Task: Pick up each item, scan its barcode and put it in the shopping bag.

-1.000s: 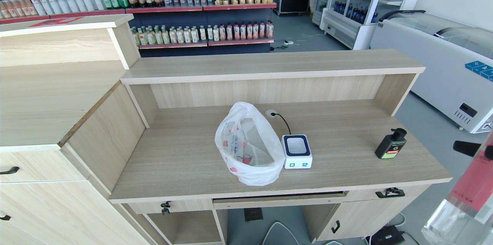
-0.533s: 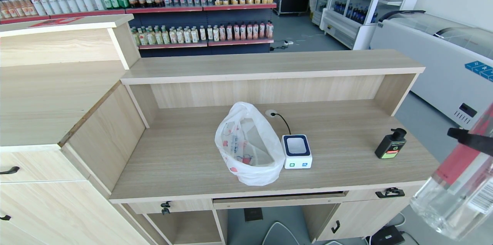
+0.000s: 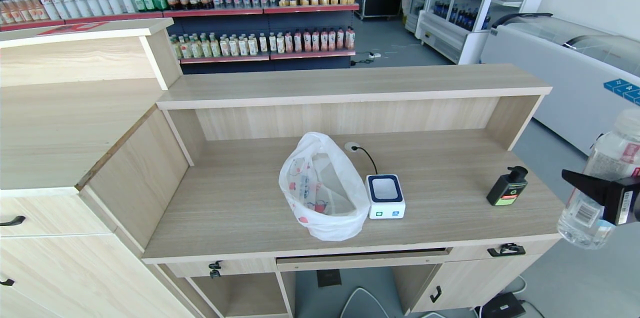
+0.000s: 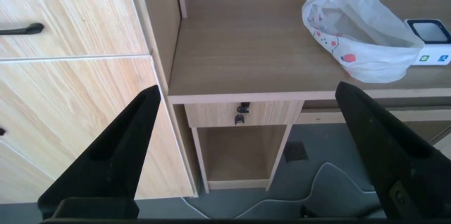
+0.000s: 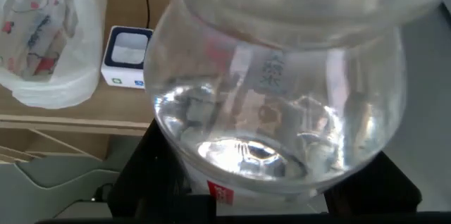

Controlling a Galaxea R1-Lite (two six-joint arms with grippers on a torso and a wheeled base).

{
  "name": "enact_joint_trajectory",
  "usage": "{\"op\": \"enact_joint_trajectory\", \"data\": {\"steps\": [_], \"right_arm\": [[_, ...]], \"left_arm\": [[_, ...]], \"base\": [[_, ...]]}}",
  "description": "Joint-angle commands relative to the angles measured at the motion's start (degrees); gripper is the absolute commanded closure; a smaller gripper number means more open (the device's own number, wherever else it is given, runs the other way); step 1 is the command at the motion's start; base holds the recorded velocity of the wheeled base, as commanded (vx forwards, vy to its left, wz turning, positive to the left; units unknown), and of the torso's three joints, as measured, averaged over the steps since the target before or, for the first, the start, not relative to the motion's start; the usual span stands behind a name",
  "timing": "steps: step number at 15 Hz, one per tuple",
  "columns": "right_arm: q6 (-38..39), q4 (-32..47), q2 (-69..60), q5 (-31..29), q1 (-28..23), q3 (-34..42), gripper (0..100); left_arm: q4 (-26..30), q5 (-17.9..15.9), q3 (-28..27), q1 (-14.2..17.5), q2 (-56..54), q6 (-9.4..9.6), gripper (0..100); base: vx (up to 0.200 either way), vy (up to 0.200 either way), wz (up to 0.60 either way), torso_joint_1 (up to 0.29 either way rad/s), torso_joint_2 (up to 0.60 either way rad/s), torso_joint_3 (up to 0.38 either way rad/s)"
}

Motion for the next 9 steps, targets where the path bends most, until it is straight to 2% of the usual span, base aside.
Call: {"op": "enact_joint_trajectory", "data": {"steps": [1,4,7,9], "right_arm": [[-4.30,-1.37,2.56,-3.01,-0.37,0.71,100],[-11.95,-4.98,2.74,-3.72,-0.55,1.67,100],[-19.86,-9.11,5.29,-4.24,-3.62,2.38,100],[-21.97,-19.04,11.97,-4.16,-5.29,2.90,100]], "left_arm": [[-0.01,0.04,0.00,0.01,0.09,0.02,0],[-0.01,-0.05,0.00,0.01,0.09,0.02,0],[-0.01,0.04,0.00,0.01,0.09,0.02,0],[-0.01,-0.05,0.00,0.01,0.09,0.02,0]], "base": [[0.000,0.000,0.00,0.000,0.00,0.000],[0.000,0.000,0.00,0.000,0.00,0.000],[0.000,0.000,0.60,-0.002,0.00,0.004],[0.000,0.000,0.60,0.002,0.01,0.005]]}}
